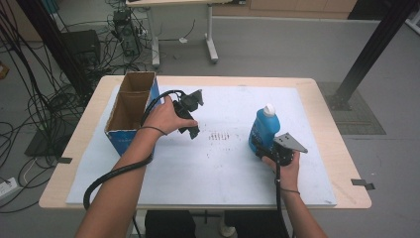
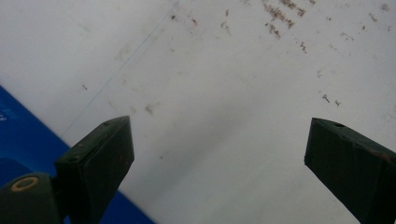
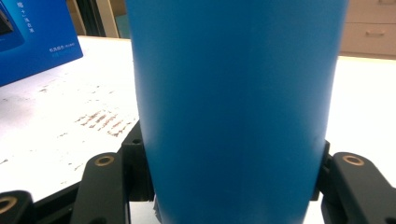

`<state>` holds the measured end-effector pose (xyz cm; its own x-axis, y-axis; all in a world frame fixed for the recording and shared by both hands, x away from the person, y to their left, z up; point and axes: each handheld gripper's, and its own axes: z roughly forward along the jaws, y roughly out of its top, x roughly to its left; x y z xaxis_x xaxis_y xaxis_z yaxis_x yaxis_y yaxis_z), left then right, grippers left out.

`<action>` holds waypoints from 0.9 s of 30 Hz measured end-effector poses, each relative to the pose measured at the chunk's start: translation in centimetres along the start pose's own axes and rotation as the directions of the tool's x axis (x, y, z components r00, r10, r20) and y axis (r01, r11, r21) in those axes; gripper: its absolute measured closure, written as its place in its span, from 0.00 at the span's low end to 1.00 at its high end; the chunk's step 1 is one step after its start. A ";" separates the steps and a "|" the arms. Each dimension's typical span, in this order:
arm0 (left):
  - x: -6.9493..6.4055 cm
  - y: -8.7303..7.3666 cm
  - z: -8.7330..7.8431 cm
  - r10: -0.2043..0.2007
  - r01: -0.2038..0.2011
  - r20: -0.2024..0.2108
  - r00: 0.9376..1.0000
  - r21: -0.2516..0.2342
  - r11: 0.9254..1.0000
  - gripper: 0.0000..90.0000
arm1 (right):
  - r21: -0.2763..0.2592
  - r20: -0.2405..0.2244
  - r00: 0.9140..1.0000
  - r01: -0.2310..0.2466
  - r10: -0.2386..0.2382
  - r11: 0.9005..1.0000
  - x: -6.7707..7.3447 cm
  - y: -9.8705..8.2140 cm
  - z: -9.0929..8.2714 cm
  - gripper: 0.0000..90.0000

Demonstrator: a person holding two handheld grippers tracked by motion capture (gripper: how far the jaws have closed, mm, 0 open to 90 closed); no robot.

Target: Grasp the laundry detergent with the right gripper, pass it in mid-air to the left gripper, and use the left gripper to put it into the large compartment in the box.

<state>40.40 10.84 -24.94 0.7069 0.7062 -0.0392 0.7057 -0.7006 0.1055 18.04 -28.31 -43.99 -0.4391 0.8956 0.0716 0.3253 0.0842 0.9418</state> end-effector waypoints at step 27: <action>0.0 0.1 -0.1 0.007 -0.006 0.004 1.000 -0.005 1.000 0.09 | -0.009 0.007 1.000 0.004 -0.004 1.000 0.2 -0.2 0.0 0.45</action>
<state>40.44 10.81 -24.87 0.7117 0.7012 -0.0430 0.7009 -0.7046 0.1108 17.86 -28.18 -44.20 -0.4349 0.8981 0.0655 0.3157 0.0839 0.9452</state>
